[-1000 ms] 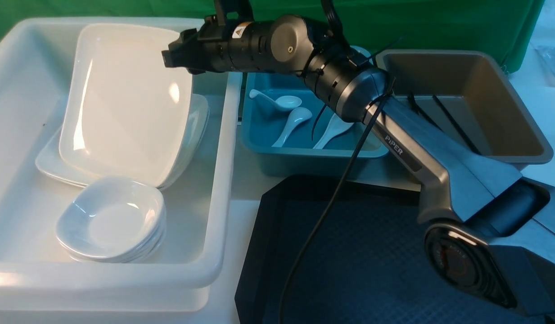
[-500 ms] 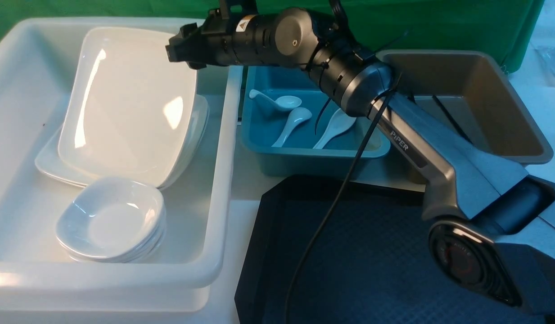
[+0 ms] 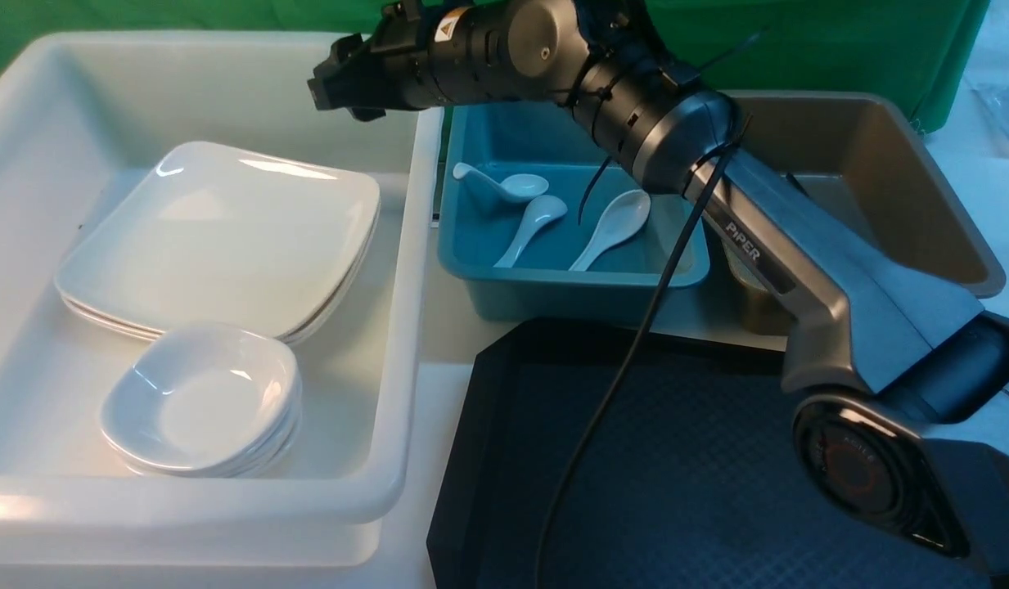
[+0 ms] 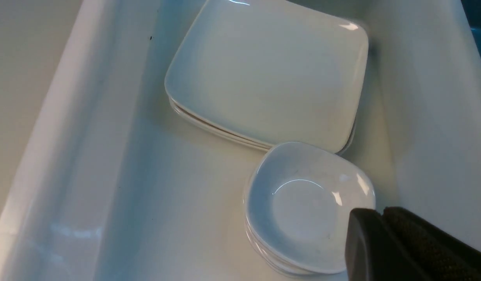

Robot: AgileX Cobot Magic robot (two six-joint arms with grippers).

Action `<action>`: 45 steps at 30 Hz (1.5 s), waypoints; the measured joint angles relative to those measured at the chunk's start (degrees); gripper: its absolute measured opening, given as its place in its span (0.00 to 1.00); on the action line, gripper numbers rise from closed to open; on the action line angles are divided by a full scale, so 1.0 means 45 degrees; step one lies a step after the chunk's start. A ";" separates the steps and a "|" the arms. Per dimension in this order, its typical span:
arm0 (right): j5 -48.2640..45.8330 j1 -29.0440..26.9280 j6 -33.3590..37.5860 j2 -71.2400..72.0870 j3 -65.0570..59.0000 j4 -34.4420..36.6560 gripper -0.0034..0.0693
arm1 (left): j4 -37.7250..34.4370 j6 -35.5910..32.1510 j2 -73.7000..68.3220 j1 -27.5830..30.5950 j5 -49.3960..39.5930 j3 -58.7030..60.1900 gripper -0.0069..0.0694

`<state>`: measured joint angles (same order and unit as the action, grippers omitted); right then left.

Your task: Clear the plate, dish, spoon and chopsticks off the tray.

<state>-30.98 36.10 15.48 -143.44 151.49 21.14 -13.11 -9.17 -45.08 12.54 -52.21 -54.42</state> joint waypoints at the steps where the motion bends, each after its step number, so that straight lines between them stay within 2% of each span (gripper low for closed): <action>1: -0.0258 0.0000 0.0000 0.0128 0.0000 -0.0102 0.51 | 0.0000 0.0000 0.0000 0.0000 0.0000 0.0000 0.11; 3: -0.1366 -0.0015 0.0000 0.0682 0.0000 -0.0811 0.39 | 0.0000 0.0000 0.0000 0.0000 0.0010 0.0000 0.11; 4: -0.1500 -0.0015 0.0000 0.0748 0.0000 -0.0881 0.38 | 0.0000 0.0000 -0.0016 0.0000 0.0010 0.0000 0.11; 7: -0.3982 -0.0100 -0.0040 0.2246 0.0000 -0.1847 0.15 | -0.0013 -0.0011 -0.0208 0.0000 0.0014 0.0000 0.11; 9: -0.5364 -0.0153 -0.0202 0.3296 0.0000 -0.2294 0.10 | -0.0138 -0.0250 -0.0327 0.0000 0.0014 0.0000 0.11; 14: -0.7686 -0.0480 -0.0904 0.6255 0.0017 -0.3825 0.08 | -0.0649 -0.0943 -0.0548 0.0000 0.0135 0.0000 0.11; 17: -0.7980 -0.0884 -0.1432 0.7929 0.0027 -0.5059 0.08 | -0.0863 -0.1441 -0.0548 -0.0215 0.0235 0.0000 0.11; 22: -0.7980 -0.2116 -0.2211 1.0642 -0.0129 -0.5875 0.08 | -0.0964 -0.1852 -0.0548 -0.1352 0.0345 0.0000 0.11; 26: -0.7980 -0.3196 -0.2692 1.3817 -0.1680 -0.6156 0.08 | -0.0964 -0.2024 -0.0562 -0.2506 0.0528 0.0000 0.11; 32: -0.7861 -0.3295 -0.2878 1.7966 -0.6078 -0.6199 0.08 | -0.0990 -0.2068 -0.0562 -0.2791 0.0593 0.0000 0.11; 35: -0.6667 -0.3306 -0.3002 2.0411 -0.9495 -0.6387 0.08 | -0.0990 -0.2356 -0.0562 -0.2791 0.0593 0.0000 0.11; 42: -0.2804 -0.3319 -0.4482 2.6676 -1.8152 -0.6486 0.08 | -0.1005 -0.3012 -0.0562 -0.2791 0.0538 0.0000 0.11; 43: -0.2804 -0.3319 -0.4482 2.6676 -1.8152 -0.6486 0.08 | -0.1005 -0.3012 -0.0562 -0.2791 0.0538 0.0000 0.11; 44: -0.1359 -0.3319 -0.4901 2.8552 -2.0546 -0.6510 0.08 | -0.1019 -0.3023 -0.0562 -0.2791 0.0538 0.0000 0.11; 45: -0.1028 -0.3319 -0.4991 2.8712 -2.0996 -0.6511 0.08 | -0.1019 -0.3023 -0.0562 -0.2791 0.0538 0.0000 0.11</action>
<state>-35.60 21.17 -6.98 -14.23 57.01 -8.16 -17.70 -22.78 -47.61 -0.02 -49.79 -54.42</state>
